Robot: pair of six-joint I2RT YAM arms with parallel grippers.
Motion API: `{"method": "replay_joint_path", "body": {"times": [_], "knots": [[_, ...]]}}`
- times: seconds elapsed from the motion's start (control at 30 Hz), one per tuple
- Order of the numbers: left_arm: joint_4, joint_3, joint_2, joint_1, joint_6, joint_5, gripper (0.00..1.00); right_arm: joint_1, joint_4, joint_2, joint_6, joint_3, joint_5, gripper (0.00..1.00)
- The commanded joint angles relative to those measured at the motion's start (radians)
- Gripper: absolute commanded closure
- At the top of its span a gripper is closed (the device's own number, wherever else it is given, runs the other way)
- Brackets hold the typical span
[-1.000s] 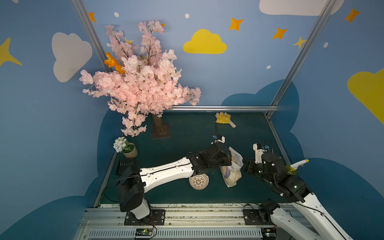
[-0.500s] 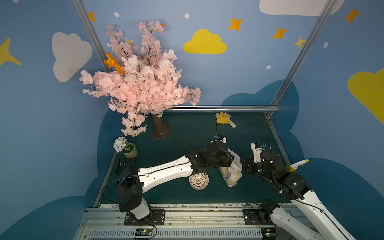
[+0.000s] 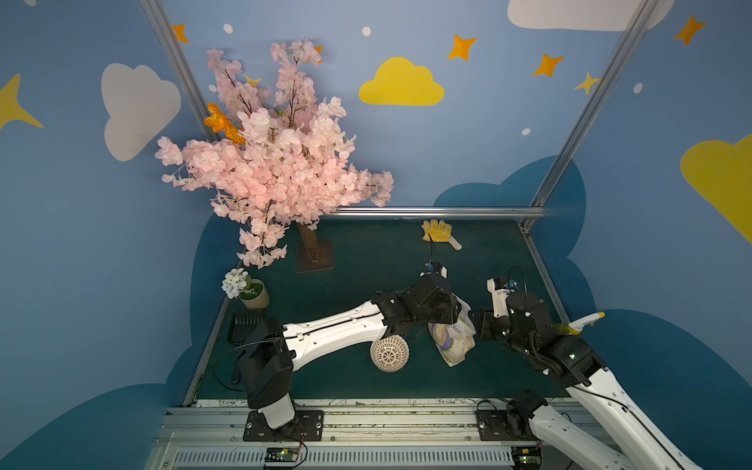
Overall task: Pour the oats into the breakfast bowl
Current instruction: Open the oats bag at the center of the board.
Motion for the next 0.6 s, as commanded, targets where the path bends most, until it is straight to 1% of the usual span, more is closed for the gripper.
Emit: {"method": "replay_joint_path", "body": {"times": [0.0, 0.07, 0.13, 0.17, 0.2, 0.3, 0.4, 0.47, 0.57], "knots": [[-0.05, 0.026, 0.022, 0.005, 0.028, 0.001, 0.58, -0.002, 0.038, 0.013, -0.009, -0.011, -0.023, 0.83], [-0.069, 0.029, 0.022, 0.007, 0.032, -0.006, 0.67, 0.0, 0.045, 0.022, -0.013, -0.008, -0.024, 0.9], [-0.079, 0.032, 0.013, 0.013, 0.035, 0.0, 0.78, -0.001, 0.051, 0.03, -0.015, -0.004, -0.02, 1.0], [-0.08, 0.034, 0.006, 0.017, 0.039, 0.011, 0.88, -0.002, 0.052, 0.036, -0.017, 0.001, -0.008, 1.0], [-0.082, 0.036, -0.004, 0.022, 0.045, 0.025, 0.95, -0.001, 0.046, 0.036, -0.011, 0.011, 0.015, 1.0], [-0.105, 0.057, -0.039, 0.04, 0.087, 0.057, 0.97, -0.001, 0.08, 0.019, -0.032, 0.026, 0.126, 1.0], [-0.178, 0.111, -0.063, 0.064, 0.144, 0.033, 0.97, -0.009, 0.121, 0.026, -0.064, 0.037, 0.194, 1.0], [-0.21, 0.134, -0.068, 0.082, 0.166, 0.015, 0.97, -0.024, 0.146, 0.063, -0.086, 0.054, 0.212, 1.0], [-0.222, 0.164, -0.064, 0.108, 0.187, 0.021, 0.97, -0.047, 0.197, 0.138, -0.099, 0.072, 0.216, 1.0]]}}
